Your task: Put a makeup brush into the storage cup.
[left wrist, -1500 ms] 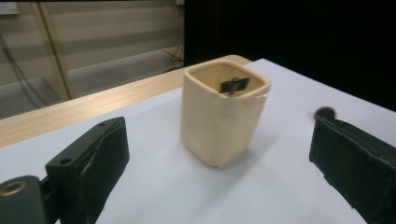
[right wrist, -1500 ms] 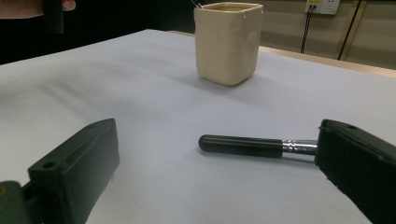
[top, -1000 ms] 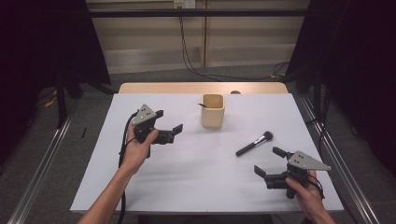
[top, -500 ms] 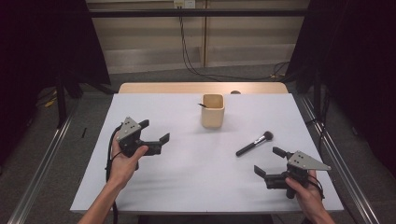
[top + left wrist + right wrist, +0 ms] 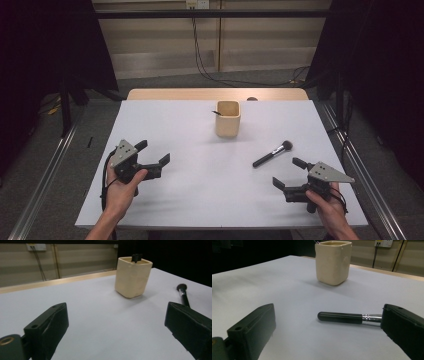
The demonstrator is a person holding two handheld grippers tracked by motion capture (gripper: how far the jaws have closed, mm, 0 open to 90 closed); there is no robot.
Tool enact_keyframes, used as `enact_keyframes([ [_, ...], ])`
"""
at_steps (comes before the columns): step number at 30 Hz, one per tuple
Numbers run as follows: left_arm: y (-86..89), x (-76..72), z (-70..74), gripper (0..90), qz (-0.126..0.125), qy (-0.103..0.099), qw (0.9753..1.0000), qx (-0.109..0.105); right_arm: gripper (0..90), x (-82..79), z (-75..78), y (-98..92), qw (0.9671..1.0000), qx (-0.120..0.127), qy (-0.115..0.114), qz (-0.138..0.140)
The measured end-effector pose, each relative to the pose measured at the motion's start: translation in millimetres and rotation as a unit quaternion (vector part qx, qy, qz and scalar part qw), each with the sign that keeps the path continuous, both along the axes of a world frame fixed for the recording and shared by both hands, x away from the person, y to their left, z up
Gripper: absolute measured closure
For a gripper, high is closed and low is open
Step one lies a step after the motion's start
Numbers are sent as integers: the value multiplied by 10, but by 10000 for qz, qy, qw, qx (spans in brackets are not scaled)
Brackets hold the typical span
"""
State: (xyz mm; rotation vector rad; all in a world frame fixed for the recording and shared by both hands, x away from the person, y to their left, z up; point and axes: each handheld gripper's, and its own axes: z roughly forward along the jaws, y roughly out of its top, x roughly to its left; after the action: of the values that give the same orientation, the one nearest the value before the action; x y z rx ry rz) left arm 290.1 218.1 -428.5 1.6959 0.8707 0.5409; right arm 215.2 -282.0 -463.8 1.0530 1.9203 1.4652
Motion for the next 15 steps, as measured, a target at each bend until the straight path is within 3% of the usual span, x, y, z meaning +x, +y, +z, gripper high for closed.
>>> enact_keyframes([
  [15,215,-228,-92,51,107,79,9999,-110,0,-17,0,-16,9999,18,30,-123],
])
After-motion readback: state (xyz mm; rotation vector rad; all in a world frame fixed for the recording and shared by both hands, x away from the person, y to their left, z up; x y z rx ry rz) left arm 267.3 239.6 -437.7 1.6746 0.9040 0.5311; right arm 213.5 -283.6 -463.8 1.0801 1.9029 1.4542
